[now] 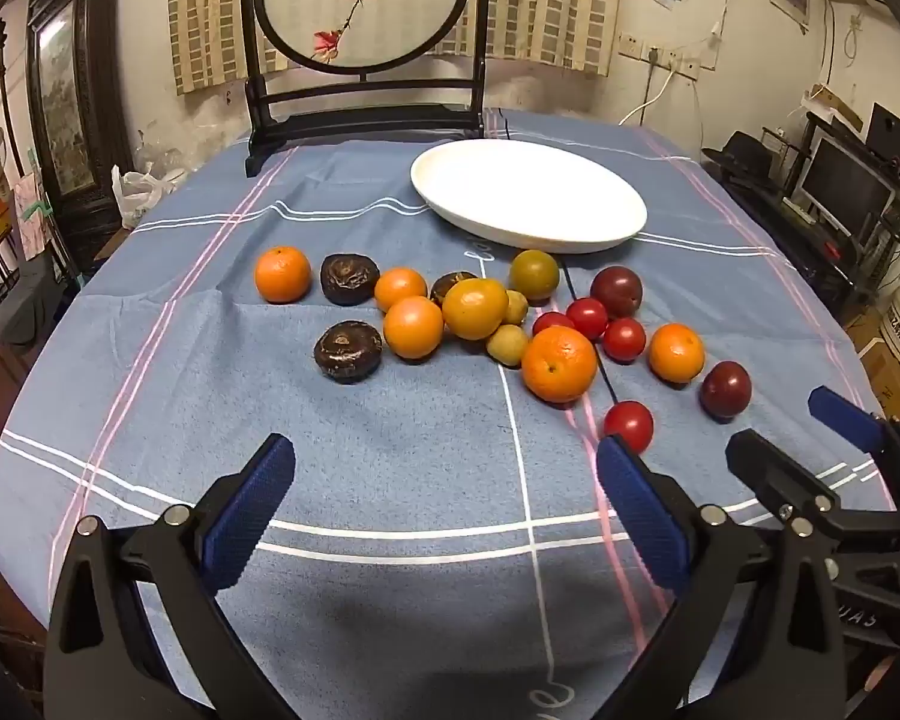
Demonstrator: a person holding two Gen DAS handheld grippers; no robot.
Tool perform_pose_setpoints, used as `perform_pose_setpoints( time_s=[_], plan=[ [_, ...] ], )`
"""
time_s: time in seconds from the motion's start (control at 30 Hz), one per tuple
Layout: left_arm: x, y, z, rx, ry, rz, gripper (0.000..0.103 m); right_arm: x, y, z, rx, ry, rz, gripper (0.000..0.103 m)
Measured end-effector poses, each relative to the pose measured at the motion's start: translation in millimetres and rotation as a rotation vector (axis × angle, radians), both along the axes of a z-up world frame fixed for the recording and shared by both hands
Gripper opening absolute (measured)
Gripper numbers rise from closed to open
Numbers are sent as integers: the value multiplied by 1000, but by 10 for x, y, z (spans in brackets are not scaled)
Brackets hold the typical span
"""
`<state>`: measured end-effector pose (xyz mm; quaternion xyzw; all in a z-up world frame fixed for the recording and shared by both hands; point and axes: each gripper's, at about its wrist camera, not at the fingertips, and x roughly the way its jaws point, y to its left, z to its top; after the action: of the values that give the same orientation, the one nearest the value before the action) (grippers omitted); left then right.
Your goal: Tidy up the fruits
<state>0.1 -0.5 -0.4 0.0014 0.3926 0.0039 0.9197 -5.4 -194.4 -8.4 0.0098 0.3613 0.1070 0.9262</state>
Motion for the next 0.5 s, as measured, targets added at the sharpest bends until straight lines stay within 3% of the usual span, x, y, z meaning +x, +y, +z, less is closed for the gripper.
perform_pose_setpoints(
  time_s=[0.07,0.1,0.23,0.5],
  plan=[
    [-1,-16,-2,6,3,-2,99,-23,58,-6,-36,-8,3,99],
    [-6,-25,-3,7,2,-2,99,0,16,-22,37,26,0,99],
    [-6,0,58,-4,9,-2,99,20,-28,-12,56,44,3,99],
    [4,94,14,-25,22,17,98,20,93,-55,12,88,16,99]
  ],
)
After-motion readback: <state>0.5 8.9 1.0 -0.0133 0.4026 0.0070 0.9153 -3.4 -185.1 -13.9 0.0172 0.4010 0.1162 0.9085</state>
